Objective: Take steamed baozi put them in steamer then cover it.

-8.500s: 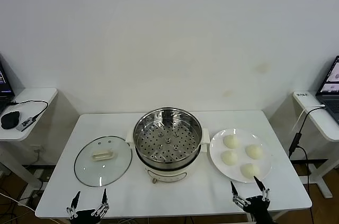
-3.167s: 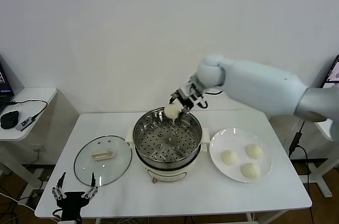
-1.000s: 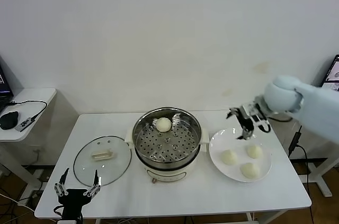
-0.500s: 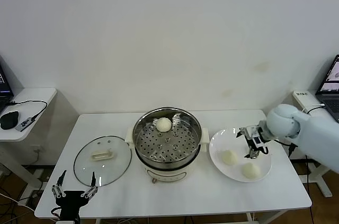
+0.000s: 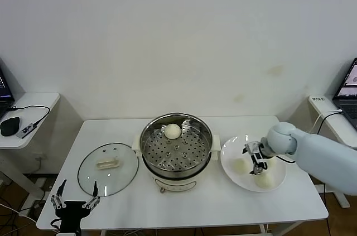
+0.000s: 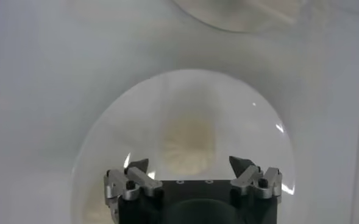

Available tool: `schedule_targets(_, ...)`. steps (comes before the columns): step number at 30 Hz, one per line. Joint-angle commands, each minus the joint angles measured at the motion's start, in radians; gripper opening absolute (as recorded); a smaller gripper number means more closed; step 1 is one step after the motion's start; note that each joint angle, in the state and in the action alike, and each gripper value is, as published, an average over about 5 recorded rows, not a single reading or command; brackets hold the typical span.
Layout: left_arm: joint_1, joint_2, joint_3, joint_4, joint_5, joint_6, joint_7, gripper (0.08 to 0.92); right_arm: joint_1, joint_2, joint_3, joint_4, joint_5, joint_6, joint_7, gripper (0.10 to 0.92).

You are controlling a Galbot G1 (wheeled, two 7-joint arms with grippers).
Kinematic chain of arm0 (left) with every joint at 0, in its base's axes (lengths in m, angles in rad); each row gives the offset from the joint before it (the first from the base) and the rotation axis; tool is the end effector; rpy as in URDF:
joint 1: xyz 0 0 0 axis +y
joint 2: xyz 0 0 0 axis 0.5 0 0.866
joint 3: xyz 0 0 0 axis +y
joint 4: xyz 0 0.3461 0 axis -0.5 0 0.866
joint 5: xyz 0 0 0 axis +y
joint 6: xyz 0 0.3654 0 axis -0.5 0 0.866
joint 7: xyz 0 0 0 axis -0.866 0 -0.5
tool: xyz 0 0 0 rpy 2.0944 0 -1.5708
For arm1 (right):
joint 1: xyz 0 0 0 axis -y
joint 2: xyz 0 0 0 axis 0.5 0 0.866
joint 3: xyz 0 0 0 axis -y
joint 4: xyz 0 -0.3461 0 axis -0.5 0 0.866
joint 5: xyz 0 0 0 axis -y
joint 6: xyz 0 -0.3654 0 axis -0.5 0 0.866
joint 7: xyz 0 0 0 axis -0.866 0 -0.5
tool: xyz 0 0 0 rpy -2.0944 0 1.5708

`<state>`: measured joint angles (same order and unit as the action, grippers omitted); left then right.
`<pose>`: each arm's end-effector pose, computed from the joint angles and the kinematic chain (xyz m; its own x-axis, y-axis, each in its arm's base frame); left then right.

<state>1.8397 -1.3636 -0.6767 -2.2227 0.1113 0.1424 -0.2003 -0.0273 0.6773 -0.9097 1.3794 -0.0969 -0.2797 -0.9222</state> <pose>0.1213 0.0690 -0.2835 -0.9566 -0.2297 0.1792 -0.1424 0.9053 0.4001 0.4836 -0.1012 -0.2394 -0.2363 -0.1199 0.9643 -0.9543 -0.1580 -0.2535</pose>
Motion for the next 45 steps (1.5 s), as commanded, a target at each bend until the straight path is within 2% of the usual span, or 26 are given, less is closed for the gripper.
schedule_targets(1, 0.001, 0.0, -0.001, 0.001, 0.001, -0.001, 0.0, 0.823, -0.035, 0.065, 0.019, -0.067, -0.021, -0.005, 0.002, 0.817)
schedule_targets(7, -0.001, 0.0, -0.004, 0.008, 0.0, -0.001, -0.001, 0.823, -0.031, 0.068, 0.021, -0.079, -0.027, -0.009, -0.008, 0.766)
schedule_targets(15, 0.001, 0.0, -0.004, 0.004, 0.001, -0.002, -0.003, 0.823, -0.025, 0.07, 0.023, -0.09, -0.021, -0.012, -0.039, 0.634)
schedule_targets(18, 0.006, 0.0, -0.002, -0.006, 0.003, -0.002, -0.002, 0.823, -0.023, 0.073, 0.027, -0.097, -0.021, -0.011, -0.045, 0.608)
schedule_targets(25, 0.011, 0.001, -0.002, -0.017, 0.004, -0.002, -0.003, 0.823, 0.055, 0.041, 0.02, -0.069, 0.011, -0.014, -0.069, 0.595)
schedule_targets(36, 0.01, 0.012, 0.004, -0.032, 0.007, 0.001, 0.002, 0.823, 0.392, -0.075, -0.132, 0.052, 0.21, -0.052, -0.098, 0.599)
schedule_targets(45, -0.002, 0.028, 0.009, -0.03, -0.028, 0.008, 0.004, 0.823, 0.73, 0.022, -0.302, 0.142, 0.43, -0.118, -0.077, 0.603)
